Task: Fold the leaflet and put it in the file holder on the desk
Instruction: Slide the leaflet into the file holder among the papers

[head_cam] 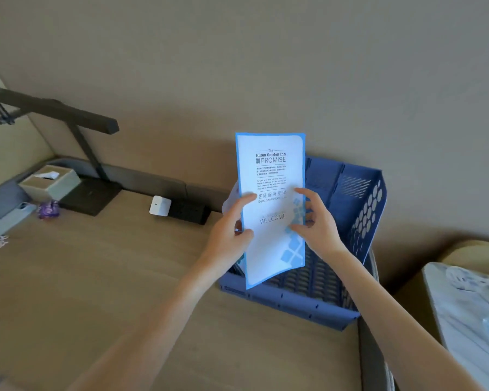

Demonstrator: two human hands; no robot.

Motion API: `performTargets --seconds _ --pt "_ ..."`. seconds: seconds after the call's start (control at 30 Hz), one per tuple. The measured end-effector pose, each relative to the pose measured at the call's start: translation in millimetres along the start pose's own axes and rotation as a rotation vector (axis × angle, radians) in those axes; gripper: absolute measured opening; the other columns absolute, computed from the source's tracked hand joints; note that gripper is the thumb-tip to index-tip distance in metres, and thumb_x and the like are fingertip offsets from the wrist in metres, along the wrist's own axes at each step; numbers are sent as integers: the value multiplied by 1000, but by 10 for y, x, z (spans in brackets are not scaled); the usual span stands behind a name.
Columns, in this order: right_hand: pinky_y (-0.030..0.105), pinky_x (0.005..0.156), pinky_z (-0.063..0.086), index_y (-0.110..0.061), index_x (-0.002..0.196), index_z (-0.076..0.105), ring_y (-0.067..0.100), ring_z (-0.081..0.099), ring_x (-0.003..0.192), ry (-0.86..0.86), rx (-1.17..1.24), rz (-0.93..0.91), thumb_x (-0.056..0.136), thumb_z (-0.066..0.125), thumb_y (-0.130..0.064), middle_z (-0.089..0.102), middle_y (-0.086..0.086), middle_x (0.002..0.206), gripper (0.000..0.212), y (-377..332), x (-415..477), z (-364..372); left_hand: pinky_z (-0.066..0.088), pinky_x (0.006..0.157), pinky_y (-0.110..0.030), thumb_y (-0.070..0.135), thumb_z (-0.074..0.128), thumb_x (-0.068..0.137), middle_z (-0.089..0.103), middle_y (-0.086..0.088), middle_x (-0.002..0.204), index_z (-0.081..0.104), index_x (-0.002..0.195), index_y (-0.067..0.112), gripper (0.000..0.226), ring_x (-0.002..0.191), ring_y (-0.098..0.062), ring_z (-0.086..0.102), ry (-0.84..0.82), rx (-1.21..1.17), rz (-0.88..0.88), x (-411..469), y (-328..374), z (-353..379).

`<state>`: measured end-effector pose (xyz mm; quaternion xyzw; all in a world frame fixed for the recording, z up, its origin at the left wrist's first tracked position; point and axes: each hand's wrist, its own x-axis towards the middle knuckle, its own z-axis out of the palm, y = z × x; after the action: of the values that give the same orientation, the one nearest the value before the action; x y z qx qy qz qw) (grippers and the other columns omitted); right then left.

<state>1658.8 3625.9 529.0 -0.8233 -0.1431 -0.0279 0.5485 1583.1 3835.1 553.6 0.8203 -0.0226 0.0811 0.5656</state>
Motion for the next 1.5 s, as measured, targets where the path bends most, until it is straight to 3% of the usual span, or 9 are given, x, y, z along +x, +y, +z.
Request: performTargets --seconds 0.2,0.33,0.43,0.57,0.73,0.9,1.17,1.33,1.5 --pt "17 69 53 -58 126 44 9 56 75 -127 -24 -53 81 73 3 58 -28 97 82 507 401 97 46 60 -37 1 50 87 63 -18 83 32 134 57 75 68 -34 58 46 210 -82 92 -337 274" --pt "13 76 53 -62 128 42 6 60 88 -194 -44 -74 83 73 3 54 -42 105 84 760 584 232 51 60 -48 3 52 90 66 -19 90 29 134 63 78 65 -37 58 128 206 -131 123 -582 470" --pt "27 90 52 -61 131 41 6 57 92 -227 -48 -79 84 72 1 53 -37 109 84 900 730 309 49 55 -38 2 55 88 66 -2 83 31 134 61 78 54 -21 54 207 226 -149 150 -723 534" --pt "35 102 50 -58 135 41 14 57 114 -278 -20 -100 84 72 0 55 -21 125 84 1038 861 390 51 59 -28 1 57 88 58 35 117 32 138 53 77 51 -9 50 255 276 -134 146 -834 614" --pt "38 102 51 -55 135 41 14 57 118 -340 -7 -105 83 72 3 57 -3 135 84 1196 955 514 44 54 -27 -4 57 86 63 -11 84 37 143 44 77 47 -12 40 336 320 -157 101 -979 775" --pt "35 99 52 -59 134 39 4 56 109 -384 -8 -128 80 74 4 58 -8 128 89 1305 1080 596 34 51 -1 -6 59 86 57 6 84 36 143 40 77 45 -5 37 388 353 -123 100 -1066 890" --pt "25 99 44 -57 137 37 -16 46 114 -511 -12 -134 71 85 -10 45 -45 126 94 1403 1183 723 40 61 -11 -5 57 89 62 -11 107 37 141 40 71 54 0 45 424 348 -153 104 -1185 965" --pt "37 107 46 -59 136 37 -14 46 116 -496 -5 -145 72 85 -7 50 -18 135 95 1403 1180 765 43 63 -15 -5 58 88 51 17 84 40 138 35 67 59 -4 49 438 378 -209 122 -1214 975" --pt "45 110 44 -60 137 35 9 47 130 -470 -24 -172 74 84 -10 48 -15 143 94 1361 1222 755 40 59 -7 -2 58 89 44 19 69 39 134 37 63 61 -1 51 446 378 -217 160 -1210 1000"
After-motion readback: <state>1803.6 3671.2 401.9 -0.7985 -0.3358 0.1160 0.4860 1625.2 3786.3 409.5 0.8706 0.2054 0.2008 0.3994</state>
